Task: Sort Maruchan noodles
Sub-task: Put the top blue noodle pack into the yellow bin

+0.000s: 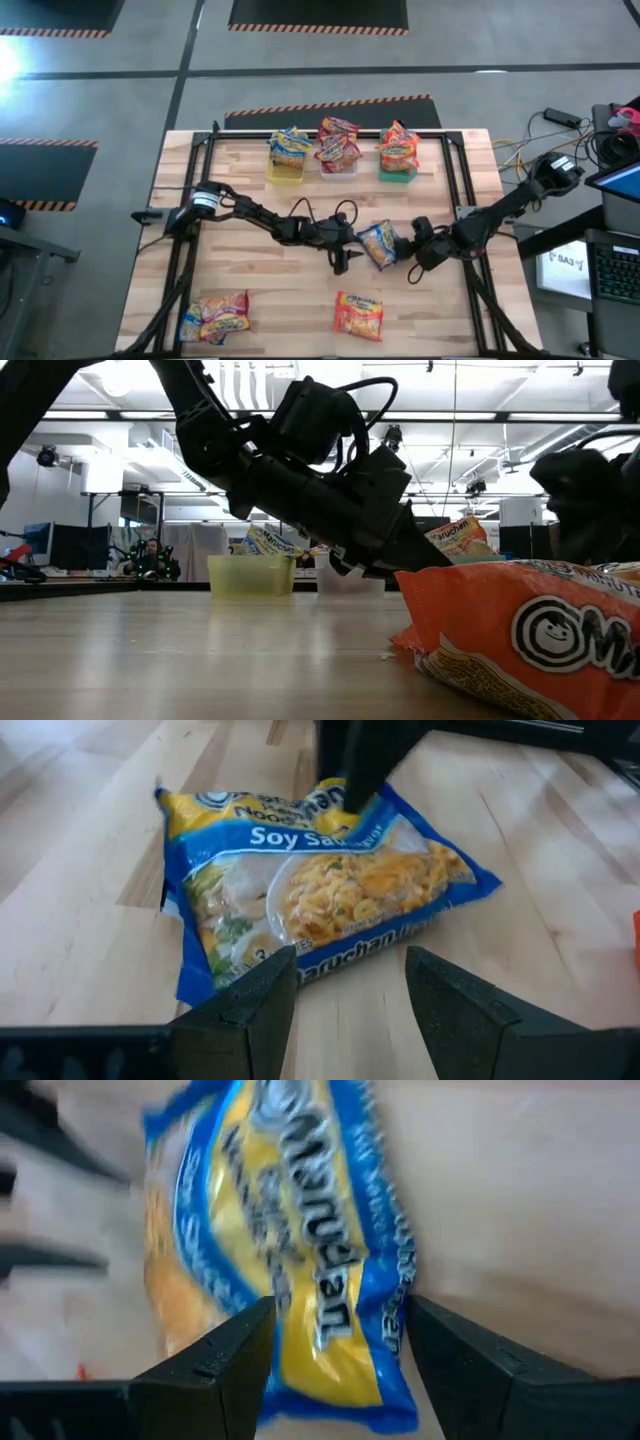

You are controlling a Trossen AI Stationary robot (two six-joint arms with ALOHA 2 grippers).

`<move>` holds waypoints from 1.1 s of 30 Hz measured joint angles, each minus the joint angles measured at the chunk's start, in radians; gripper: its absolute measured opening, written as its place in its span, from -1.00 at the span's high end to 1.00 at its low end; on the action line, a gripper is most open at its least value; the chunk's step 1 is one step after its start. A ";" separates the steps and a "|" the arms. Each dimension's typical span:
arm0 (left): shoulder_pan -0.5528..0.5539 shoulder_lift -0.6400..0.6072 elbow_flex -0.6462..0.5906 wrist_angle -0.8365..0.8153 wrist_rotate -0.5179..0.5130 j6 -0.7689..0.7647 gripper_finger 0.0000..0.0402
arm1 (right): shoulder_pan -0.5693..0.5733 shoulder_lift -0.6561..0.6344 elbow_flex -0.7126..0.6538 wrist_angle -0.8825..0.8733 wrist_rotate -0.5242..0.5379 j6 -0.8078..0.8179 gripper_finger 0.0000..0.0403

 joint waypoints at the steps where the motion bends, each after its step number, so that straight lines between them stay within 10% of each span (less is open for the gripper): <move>1: 0.000 0.000 0.000 0.000 0.000 0.000 0.14 | 0.001 -0.004 0.009 -0.010 -0.014 -0.009 -0.07; 33: 0.004 0.155 0.153 0.053 -0.001 -0.013 0.23 | -0.039 0.151 0.039 0.149 0.038 -0.167 0.04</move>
